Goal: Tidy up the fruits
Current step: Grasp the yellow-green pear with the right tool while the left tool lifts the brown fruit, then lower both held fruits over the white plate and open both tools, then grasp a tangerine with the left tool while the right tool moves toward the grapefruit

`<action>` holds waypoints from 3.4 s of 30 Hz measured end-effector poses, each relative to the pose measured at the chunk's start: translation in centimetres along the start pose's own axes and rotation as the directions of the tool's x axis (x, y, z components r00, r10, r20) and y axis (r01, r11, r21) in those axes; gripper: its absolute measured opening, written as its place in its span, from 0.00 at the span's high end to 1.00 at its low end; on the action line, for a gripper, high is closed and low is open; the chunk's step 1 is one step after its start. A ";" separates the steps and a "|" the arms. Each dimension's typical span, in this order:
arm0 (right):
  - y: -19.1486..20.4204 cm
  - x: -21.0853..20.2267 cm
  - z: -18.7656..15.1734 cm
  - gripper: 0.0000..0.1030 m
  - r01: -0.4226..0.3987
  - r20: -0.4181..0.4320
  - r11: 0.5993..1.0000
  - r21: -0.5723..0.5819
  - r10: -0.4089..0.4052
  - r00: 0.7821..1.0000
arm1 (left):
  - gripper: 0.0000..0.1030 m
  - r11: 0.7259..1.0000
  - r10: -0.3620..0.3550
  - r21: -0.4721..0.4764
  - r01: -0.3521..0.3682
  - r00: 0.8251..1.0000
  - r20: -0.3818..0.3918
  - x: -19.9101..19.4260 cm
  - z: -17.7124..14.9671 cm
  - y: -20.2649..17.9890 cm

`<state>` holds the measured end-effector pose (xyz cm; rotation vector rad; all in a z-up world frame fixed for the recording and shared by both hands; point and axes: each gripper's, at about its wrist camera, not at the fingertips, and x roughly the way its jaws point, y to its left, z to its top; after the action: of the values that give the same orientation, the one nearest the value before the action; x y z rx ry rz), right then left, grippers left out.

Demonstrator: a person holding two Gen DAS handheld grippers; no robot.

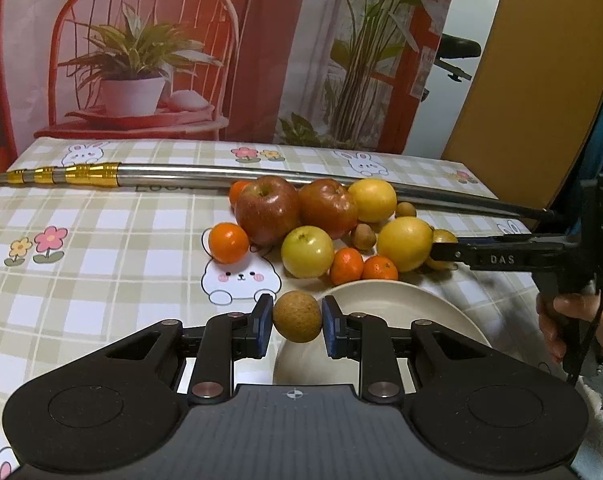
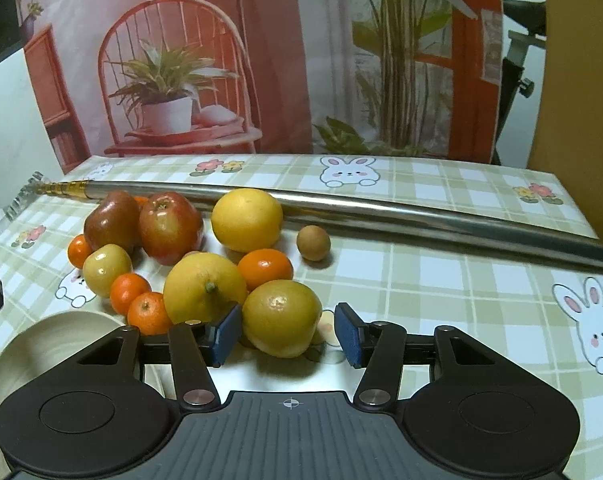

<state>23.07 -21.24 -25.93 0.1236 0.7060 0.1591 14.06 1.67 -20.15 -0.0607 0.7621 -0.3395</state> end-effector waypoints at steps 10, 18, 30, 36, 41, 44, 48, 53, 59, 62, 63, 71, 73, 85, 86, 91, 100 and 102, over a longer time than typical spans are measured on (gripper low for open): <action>-1.3 1.2 0.2 0.53 -0.069 -0.001 0.991 0.112 0.070 0.998 | 0.73 1.000 0.000 -0.009 0.000 1.000 -0.007 -0.2 -0.4 -0.2; -1.8 0.6 -0.6 0.58 -0.088 0.026 0.977 0.194 0.084 0.996 | 0.73 1.000 0.009 0.017 -0.009 1.000 -0.014 -0.3 -0.9 -0.8; 0.6 -6.7 -2.9 0.58 -0.101 0.108 0.966 0.238 0.077 0.991 | 0.73 0.997 0.019 0.072 -0.016 0.999 -0.029 -1.2 -2.9 -2.5; 4.9 -8.2 -3.1 0.58 -0.122 0.066 0.988 0.094 0.116 0.991 | 0.73 0.998 0.037 0.059 -0.036 0.999 -0.029 -1.5 -3.7 -2.8; 7.7 -7.9 -3.9 0.58 -0.140 -0.007 0.990 0.021 0.140 0.990 | 0.73 0.996 0.061 0.068 -0.059 0.998 -0.035 -1.6 -4.5 -2.8; 8.6 -7.5 -4.8 0.58 -0.136 -0.053 0.991 -0.002 0.136 0.989 | 0.73 0.996 0.062 0.061 -0.059 0.997 -0.040 -1.5 -4.7 -2.5; 9.3 -6.9 -5.8 0.58 -0.106 -0.095 0.994 -0.026 0.103 0.990 | 0.73 1.000 0.024 0.021 -0.023 0.998 -0.061 -1.1 -5.4 -2.1; 11.0 -6.8 -6.6 0.58 -0.067 -0.104 0.990 -0.126 0.054 0.993 | 0.73 0.997 0.044 0.061 -0.041 0.997 -0.055 -1.1 -5.6 -2.7; 10.8 -6.8 -6.6 0.58 -0.060 -0.103 0.991 -0.117 0.048 0.993 | 0.73 0.994 0.063 0.092 -0.058 0.997 -0.044 -1.2 -5.9 -3.1; 10.7 -6.8 -6.5 0.58 -0.056 -0.105 0.991 -0.119 0.043 0.993 | 0.73 0.991 0.075 0.116 -0.071 0.996 -0.038 -1.2 -6.1 -3.4; 10.7 -6.8 -6.5 0.58 -0.054 -0.106 0.991 -0.121 0.041 0.994 | 0.73 0.990 0.078 0.122 -0.073 0.996 -0.038 -1.2 -6.1 -3.5; 10.7 -7.1 -6.4 0.58 -0.044 -0.110 0.993 -0.109 0.032 0.993 | 0.73 0.987 0.085 0.138 -0.080 0.996 -0.034 -1.4 -6.3 -3.7; 10.6 -7.1 -6.3 0.57 -0.040 -0.105 0.993 -0.108 0.029 0.994 | 0.73 0.988 0.081 0.131 -0.076 0.996 -0.034 -1.4 -6.3 -3.7; 10.5 -8.6 -5.5 0.57 -0.040 -0.048 0.995 -0.095 0.036 0.998 | 0.72 0.987 0.105 0.126 -0.104 0.994 -0.001 -2.5 -5.2 -3.4; 10.4 -8.9 -5.2 0.57 -0.037 -0.036 0.995 -0.096 0.034 0.999 | 0.72 0.986 0.107 0.125 -0.106 0.994 0.003 -2.7 -4.9 -3.2; 9.1 -10.6 -3.4 0.57 -0.018 0.032 0.997 -0.079 0.020 0.999 | 0.72 0.993 0.096 0.064 -0.097 0.995 0.026 -4.6 -2.0 -1.7; 5.4 -13.6 0.9 0.57 0.011 0.171 1.000 -0.016 -0.008 0.985 | 0.72 0.992 0.121 0.014 -0.124 0.983 0.139 -8.5 4.6 1.1; 4.8 -13.8 1.6 0.57 0.018 0.192 1.000 -0.008 -0.016 0.981 | 0.71 0.993 0.120 -0.013 -0.119 0.982 0.143 -8.7 5.6 1.9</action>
<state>13.24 -19.18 -15.18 0.1222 0.5133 0.1317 12.54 5.91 -10.63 -0.0423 0.6211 -0.2164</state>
